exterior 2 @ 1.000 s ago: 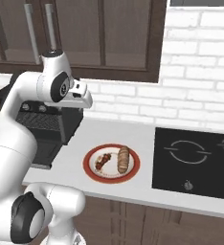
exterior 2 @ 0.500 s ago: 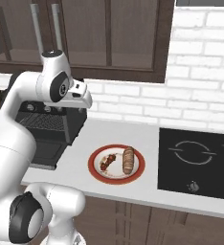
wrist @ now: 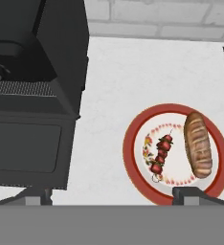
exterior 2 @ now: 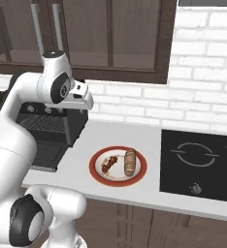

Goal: Pick up the kebab skewer and baguette bread, and place them inside the toaster oven. Close the toaster oven door and start by setting the timer.

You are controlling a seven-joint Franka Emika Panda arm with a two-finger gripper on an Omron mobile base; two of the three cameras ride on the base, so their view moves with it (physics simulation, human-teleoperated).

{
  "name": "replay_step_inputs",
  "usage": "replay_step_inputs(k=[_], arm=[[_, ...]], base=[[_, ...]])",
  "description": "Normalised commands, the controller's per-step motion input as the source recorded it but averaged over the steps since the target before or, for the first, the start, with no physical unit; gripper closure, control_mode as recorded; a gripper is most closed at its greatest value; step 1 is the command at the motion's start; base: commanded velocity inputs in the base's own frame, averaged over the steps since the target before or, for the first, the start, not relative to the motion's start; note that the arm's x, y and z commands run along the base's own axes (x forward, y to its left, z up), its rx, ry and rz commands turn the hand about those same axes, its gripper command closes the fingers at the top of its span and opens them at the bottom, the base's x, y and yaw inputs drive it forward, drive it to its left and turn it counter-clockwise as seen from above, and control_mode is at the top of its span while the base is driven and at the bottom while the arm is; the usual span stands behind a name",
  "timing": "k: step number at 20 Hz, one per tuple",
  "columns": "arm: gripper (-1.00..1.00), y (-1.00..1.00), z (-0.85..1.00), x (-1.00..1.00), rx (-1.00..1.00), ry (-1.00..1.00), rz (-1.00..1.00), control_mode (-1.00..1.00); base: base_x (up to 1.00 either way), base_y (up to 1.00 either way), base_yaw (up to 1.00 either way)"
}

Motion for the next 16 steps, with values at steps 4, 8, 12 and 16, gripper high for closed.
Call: replay_step_inputs(k=[4,8,12,16], arm=[[-1.0,0.0,0.0,0.0,0.0,0.0,0.0,-1.0],[-1.0,0.0,0.0,-0.01,0.0,0.0,0.0,-1.0],[-1.0,0.27,-0.25,-0.25,-0.06,-0.13,0.01,-1.0],[-1.0,0.82,-0.23,-0.19,0.0,-0.24,-0.05,-1.0]], base=[[0.0,0.0,0.0],[0.0,0.0,0.0],[0.0,0.0,0.0],[0.0,0.0,0.0]])
